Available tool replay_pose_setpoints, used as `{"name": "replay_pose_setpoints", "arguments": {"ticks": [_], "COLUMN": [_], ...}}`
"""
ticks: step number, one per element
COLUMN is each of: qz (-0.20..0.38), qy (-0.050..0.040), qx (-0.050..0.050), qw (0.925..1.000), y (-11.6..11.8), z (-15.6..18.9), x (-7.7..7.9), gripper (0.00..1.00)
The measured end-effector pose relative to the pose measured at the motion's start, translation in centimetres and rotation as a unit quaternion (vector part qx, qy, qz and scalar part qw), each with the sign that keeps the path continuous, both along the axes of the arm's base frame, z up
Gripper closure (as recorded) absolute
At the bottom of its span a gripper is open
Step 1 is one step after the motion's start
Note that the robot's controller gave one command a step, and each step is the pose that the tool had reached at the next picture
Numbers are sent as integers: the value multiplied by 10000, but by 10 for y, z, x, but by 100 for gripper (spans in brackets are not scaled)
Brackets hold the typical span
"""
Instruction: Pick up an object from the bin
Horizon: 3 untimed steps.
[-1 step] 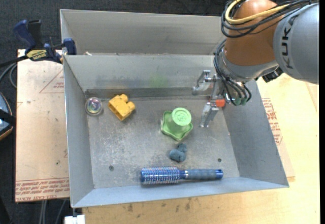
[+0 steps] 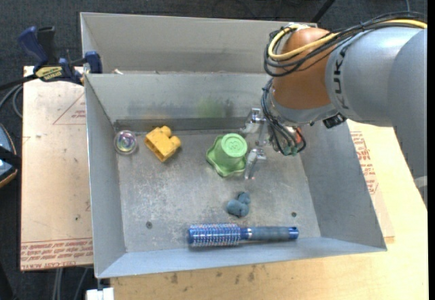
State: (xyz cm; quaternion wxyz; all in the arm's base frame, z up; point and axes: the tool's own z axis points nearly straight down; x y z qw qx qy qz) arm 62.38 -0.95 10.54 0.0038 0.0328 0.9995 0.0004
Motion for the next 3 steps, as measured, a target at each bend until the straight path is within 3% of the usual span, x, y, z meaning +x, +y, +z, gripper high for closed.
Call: {"name": "replay_pose_setpoints", "arguments": {"ticks": [1, 2, 3], "qz": [-801, -1855, -2713], "qy": [19, 29, 5], "qx": [13, 14, 34], "qw": [9968, 9826, 9625], "y": [44, 48, 50], "z": [-4, -5, -29], "x": [11, 9, 16], "gripper": [0, 0, 0]}}
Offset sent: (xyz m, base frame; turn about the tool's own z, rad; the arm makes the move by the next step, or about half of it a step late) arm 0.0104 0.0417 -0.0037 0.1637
